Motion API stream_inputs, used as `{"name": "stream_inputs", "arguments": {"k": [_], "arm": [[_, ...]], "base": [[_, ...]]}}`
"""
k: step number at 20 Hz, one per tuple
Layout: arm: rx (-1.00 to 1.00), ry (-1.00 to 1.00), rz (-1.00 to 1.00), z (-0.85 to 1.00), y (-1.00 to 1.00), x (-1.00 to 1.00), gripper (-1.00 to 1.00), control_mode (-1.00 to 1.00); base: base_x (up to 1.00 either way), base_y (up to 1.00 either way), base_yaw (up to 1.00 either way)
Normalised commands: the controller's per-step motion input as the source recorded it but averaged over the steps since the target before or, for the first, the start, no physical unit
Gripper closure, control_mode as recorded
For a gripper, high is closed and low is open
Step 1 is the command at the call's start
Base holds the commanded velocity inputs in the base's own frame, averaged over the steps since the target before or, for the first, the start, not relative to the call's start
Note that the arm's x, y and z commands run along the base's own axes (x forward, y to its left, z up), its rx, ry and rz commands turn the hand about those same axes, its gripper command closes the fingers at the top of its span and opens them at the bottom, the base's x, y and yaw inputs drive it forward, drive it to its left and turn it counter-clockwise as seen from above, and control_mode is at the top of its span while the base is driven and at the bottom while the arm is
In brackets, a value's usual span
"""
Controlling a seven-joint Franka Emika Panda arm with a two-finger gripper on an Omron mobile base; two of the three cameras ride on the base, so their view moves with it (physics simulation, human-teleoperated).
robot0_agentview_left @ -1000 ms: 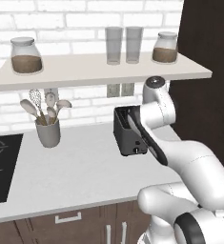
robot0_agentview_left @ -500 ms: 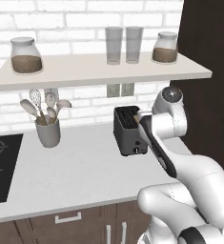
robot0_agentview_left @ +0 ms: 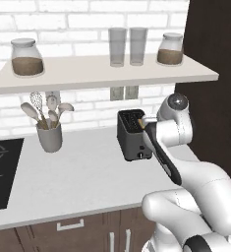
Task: Start the toaster. Once the lever pops up, take the bread to the plate on the dining counter.
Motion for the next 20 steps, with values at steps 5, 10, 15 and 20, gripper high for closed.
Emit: {"name": "stream_inputs", "arguments": {"k": [5, 10, 15, 20], "arm": [[0.0, 0.0, 0.0, 0.0, 0.0, 0.0, -1.0, -1.0], [0.0, 0.0, 0.0, 0.0, 0.0, 0.0, -1.0, -1.0], [0.0, 0.0, 0.0, 0.0, 0.0, 0.0, -1.0, -1.0], [0.0, 0.0, 0.0, 0.0, 0.0, 0.0, -1.0, -1.0]], "base": [[0.0, 0.0, 0.0], [0.0, 0.0, 0.0], [0.0, 0.0, 0.0], [0.0, 0.0, 0.0]]}}
